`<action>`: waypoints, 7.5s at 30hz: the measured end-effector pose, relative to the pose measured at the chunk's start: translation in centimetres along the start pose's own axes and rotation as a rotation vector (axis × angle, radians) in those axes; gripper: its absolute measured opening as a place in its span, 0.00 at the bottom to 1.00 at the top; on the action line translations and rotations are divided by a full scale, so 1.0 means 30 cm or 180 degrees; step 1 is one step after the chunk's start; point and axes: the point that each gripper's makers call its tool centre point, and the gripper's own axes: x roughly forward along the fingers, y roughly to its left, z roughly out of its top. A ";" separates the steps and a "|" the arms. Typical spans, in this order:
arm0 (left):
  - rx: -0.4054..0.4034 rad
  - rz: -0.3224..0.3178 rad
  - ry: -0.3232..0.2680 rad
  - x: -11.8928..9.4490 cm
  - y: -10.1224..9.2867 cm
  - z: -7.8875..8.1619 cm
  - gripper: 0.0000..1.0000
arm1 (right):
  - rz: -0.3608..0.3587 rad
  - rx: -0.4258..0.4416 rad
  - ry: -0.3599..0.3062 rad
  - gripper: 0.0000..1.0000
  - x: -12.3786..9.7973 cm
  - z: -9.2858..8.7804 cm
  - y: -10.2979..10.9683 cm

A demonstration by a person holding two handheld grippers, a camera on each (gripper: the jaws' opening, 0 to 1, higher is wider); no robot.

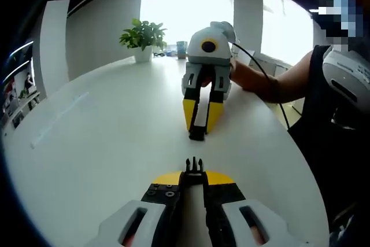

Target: Snap the two parts of the plastic buckle together until the buckle closes and remains connected.

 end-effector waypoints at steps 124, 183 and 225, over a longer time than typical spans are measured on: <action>0.0317 0.0036 0.0021 0.053 -0.030 0.032 0.11 | 0.0099 -0.0161 -0.0096 0.13 0.051 0.034 0.032; 0.0289 -0.0150 -0.0046 0.075 -0.046 0.045 0.08 | 0.0305 -0.0272 -0.0108 0.10 0.066 0.043 0.050; 0.0316 -0.0180 -0.0056 0.094 -0.065 0.054 0.09 | 0.0549 -0.0330 -0.0022 0.10 0.082 0.050 0.062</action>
